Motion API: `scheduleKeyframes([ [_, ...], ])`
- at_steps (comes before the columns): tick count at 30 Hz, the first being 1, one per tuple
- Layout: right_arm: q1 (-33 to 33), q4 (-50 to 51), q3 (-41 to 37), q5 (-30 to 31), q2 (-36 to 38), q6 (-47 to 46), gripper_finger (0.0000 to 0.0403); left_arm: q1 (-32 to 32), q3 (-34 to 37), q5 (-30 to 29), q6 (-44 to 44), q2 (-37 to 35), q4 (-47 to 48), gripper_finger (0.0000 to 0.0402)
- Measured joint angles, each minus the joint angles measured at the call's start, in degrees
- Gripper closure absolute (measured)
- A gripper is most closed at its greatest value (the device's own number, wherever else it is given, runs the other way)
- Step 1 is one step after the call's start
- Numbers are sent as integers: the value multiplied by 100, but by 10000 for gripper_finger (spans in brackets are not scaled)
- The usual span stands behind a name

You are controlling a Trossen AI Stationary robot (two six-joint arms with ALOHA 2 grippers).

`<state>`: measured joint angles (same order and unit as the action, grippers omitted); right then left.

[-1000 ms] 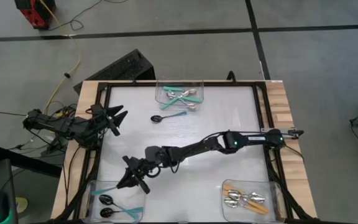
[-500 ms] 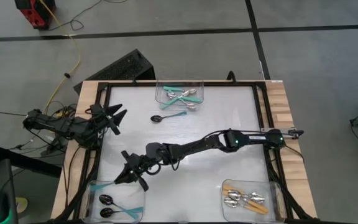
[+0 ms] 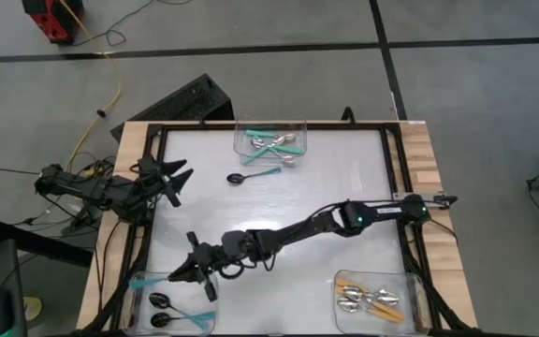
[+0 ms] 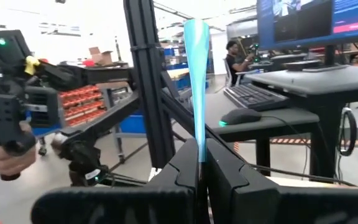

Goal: Sort silverware by color (type)
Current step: Put the right black spoon into the bottom left transparent bin

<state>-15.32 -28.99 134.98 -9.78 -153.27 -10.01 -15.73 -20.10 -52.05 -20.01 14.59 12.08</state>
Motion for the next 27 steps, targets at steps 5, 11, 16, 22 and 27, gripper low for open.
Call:
scheduleKeyframes([
  [5,-130,73,0,287,0,4,365,0,0,74,-7,0,2,212],
  [11,-245,-86,0,563,-74,-13,365,0,0,74,-2,0,12,212],
  [16,-320,-61,0,704,-74,115,365,0,0,74,9,0,24,212],
  [22,-426,81,-37,704,-74,192,365,2,0,72,0,0,24,212],
  [27,-448,125,-37,704,-74,243,365,1,0,71,-52,0,24,212],
])
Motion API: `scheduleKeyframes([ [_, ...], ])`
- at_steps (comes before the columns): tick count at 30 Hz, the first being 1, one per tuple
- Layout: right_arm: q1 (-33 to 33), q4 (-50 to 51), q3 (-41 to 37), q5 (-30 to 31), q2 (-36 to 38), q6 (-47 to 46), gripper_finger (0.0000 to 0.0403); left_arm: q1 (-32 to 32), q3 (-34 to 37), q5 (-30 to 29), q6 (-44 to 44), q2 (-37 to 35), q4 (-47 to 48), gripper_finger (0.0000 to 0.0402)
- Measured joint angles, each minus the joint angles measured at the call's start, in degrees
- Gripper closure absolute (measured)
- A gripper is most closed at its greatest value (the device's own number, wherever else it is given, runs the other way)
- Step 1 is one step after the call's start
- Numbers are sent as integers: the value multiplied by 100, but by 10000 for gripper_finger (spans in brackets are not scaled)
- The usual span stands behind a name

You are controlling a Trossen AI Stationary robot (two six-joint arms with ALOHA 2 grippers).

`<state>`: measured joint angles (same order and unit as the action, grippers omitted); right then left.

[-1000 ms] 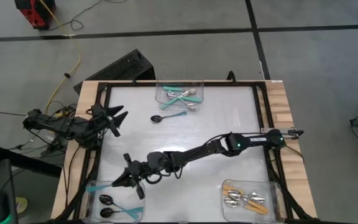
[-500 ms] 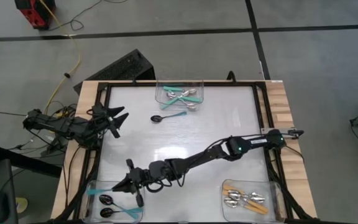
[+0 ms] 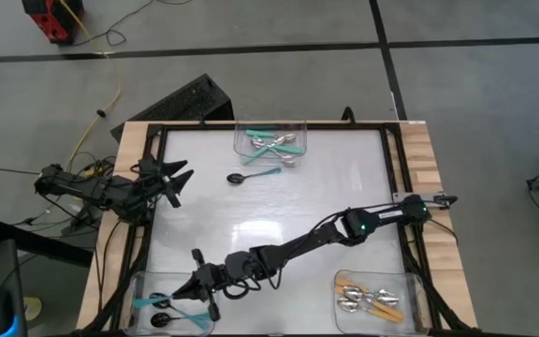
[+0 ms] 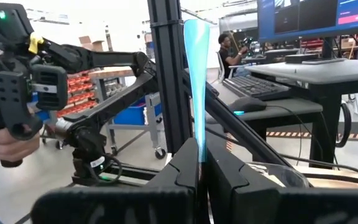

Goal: Sort silverware by color (type)
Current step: Put the right black spoon into the bottom left transparent bin

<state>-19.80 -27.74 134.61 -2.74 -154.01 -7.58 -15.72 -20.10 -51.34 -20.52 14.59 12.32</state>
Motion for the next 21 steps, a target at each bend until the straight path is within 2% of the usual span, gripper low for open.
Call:
scheduleKeyframes([
  [10,40,-358,20,-36,-365,-310,365,1,-2,-1,-14,-2,-17,212],
  [21,127,-422,42,-124,-374,-741,365,1,-2,-14,-23,-2,-22,212],
])
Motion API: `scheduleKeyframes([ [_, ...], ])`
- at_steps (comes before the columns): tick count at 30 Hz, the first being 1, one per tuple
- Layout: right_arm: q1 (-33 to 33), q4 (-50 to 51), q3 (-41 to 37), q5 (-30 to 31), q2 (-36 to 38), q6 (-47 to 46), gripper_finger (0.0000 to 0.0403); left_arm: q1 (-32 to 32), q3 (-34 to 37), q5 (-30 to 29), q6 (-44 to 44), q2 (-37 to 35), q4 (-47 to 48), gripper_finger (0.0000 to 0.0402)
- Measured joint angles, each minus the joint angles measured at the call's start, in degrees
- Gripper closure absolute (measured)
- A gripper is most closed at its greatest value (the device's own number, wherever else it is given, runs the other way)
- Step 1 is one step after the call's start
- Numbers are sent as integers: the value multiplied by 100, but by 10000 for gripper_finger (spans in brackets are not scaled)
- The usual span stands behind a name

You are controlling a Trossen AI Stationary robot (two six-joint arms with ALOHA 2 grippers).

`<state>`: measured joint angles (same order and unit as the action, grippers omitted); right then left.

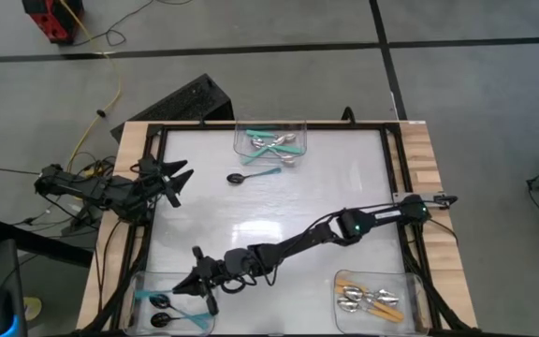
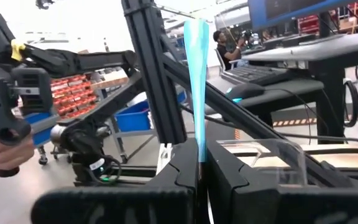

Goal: Sort silverware by color (type)
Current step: Put the right black spoon into the bottom left transparent bin

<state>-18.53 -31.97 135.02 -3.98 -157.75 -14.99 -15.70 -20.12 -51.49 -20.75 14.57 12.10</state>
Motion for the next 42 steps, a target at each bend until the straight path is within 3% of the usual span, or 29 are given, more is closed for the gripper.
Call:
scheduleKeyframes([
  [42,69,45,-7,-192,-92,-407,365,0,0,-15,7,0,2,212],
])
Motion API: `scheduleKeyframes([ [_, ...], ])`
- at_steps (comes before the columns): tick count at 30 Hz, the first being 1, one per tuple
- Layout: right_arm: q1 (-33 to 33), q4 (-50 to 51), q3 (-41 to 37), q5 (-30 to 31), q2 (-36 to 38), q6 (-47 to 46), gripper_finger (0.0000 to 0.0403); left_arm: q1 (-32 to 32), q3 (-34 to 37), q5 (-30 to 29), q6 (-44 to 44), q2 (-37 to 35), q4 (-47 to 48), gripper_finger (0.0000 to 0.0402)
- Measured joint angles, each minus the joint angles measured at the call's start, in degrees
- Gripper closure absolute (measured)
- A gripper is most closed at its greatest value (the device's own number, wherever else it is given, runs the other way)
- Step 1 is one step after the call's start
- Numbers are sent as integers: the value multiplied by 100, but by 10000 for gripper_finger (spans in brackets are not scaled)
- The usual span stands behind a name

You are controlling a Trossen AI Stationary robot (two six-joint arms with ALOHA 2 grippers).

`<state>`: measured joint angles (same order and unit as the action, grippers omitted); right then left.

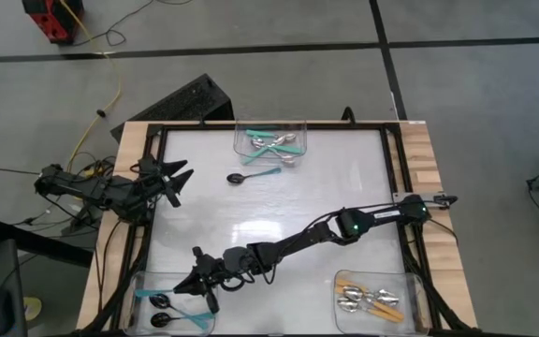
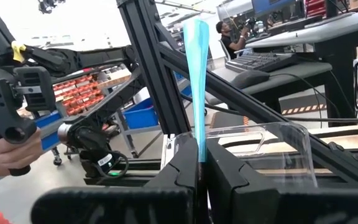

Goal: Sort silverware by color (type)
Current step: Put the right black spoon into the bottom left transparent bin

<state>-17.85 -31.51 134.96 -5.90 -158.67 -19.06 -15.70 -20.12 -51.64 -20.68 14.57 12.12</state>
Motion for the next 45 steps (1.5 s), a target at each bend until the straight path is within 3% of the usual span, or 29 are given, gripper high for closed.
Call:
scheduleKeyframes([
  [27,74,114,0,23,0,-206,361,0,0,2,2,0,0,212],
  [37,74,109,2,20,0,-192,328,0,0,4,2,0,1,212],
  [45,101,107,7,16,0,-173,325,0,0,4,6,0,2,212],
])
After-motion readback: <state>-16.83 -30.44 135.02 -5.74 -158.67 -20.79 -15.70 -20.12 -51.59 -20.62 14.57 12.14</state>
